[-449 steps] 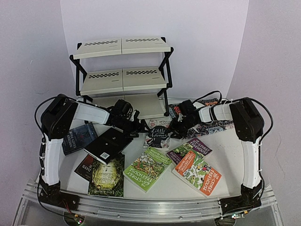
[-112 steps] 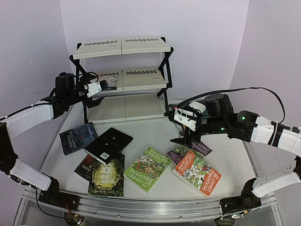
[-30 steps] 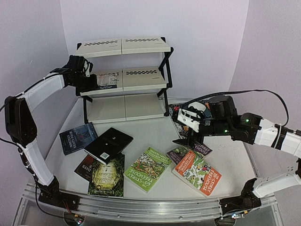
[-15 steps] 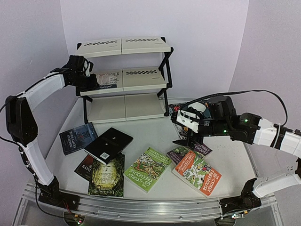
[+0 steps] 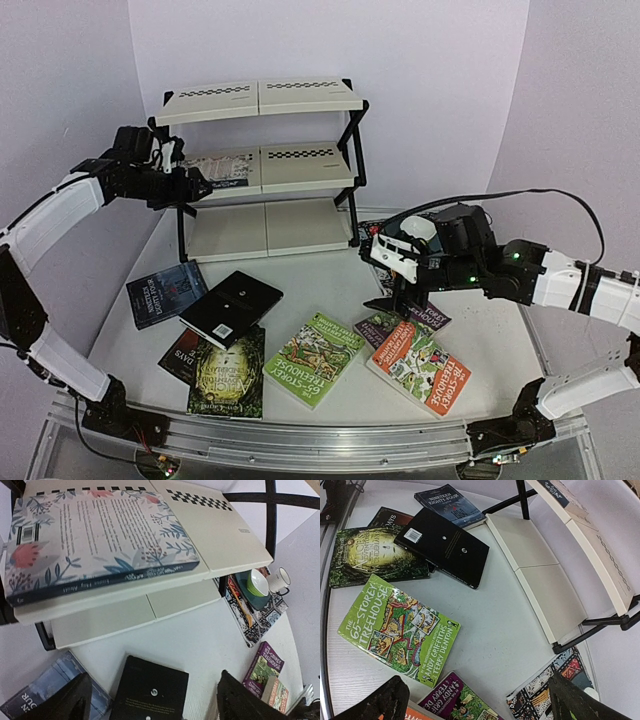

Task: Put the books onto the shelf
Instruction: Adjust the book on the shelf, then adjust the book pile.

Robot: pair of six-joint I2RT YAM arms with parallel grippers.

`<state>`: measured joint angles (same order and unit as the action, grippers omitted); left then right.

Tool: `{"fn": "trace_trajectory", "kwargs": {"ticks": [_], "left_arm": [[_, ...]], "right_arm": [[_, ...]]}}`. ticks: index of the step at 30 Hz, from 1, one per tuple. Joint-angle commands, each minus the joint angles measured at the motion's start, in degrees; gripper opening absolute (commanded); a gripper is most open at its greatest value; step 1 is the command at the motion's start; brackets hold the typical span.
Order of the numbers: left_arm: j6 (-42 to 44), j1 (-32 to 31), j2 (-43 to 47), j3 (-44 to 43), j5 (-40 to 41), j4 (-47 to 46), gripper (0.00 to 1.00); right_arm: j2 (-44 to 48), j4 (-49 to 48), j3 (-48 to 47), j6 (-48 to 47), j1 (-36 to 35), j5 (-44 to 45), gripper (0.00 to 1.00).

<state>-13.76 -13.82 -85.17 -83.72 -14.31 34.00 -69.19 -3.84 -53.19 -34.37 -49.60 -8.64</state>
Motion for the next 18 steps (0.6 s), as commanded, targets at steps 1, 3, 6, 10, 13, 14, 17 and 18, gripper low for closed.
{"fn": "trace_trajectory", "kwargs": {"ticks": [1,3,6,10,13,14,17,18], "left_arm": [[-1.93,0.03,8.35,6.84,-3.64,0.45,0.99],[-4.01,0.07,11.49,10.46,-3.55,2.11,1.00],[-6.96,0.07,16.11,16.54,-2.08,3.79,1.00],[-11.38,0.07,21.49,24.41,-3.26,4.04,1.00],[-13.38,-1.05,21.73,27.24,-7.81,3.28,1.00],[-13.35,-2.68,21.55,27.77,-7.65,3.27,1.00],[-13.61,-10.61,21.25,28.12,-3.05,3.12,1.00],[-14.23,-12.84,20.88,28.06,-2.71,2.91,1.00]], "right_arm": [[-2.23,-0.16,-2.97,8.14,-0.37,-1.02,0.98],[-3.19,0.49,-3.46,14.62,-0.36,-0.74,0.98],[-4.20,2.30,-4.42,27.33,-0.39,2.65,0.98],[-5.74,12.63,-7.70,45.81,-0.38,10.78,0.98],[-7.39,22.02,-11.15,53.42,-0.39,11.72,0.98],[-7.72,24.23,-11.65,56.19,-0.40,12.31,0.98],[-6.26,27.18,-9.43,61.77,-0.39,11.99,0.98],[-5.28,28.64,-8.35,64.19,-0.39,13.68,0.98]]}}
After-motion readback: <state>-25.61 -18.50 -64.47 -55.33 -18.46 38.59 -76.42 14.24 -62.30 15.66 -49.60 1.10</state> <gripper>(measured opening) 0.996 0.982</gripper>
